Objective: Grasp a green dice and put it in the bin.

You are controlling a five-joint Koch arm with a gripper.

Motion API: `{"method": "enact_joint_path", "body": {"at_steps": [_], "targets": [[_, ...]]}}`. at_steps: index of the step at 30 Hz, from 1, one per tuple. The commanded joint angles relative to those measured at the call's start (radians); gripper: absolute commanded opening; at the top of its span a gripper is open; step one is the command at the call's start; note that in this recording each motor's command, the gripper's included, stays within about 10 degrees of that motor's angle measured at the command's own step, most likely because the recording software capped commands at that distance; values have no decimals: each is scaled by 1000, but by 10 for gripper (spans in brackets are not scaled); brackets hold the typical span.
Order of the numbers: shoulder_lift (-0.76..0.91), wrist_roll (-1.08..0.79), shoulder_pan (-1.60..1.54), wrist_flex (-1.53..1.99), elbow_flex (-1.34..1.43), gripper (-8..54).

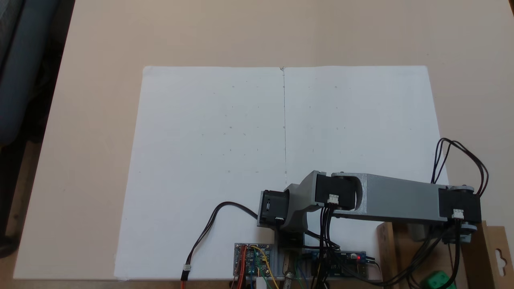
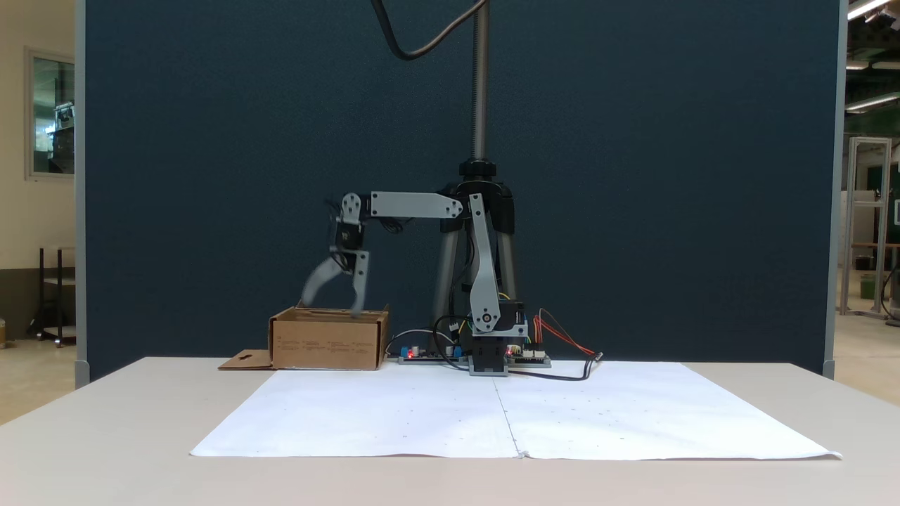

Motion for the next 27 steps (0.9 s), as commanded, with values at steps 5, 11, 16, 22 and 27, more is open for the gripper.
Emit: {"method": "enact_joint_path", "body": {"at_steps": [5,11,16,22,27], "targets": [[80,-91,-60,-26,71,440],[150,-67,-152,-28,187,442],[284,66,-324,-55,249,446],[531,170,-632,-295,249,442],[687,170,-962,-476,249,442]]}}
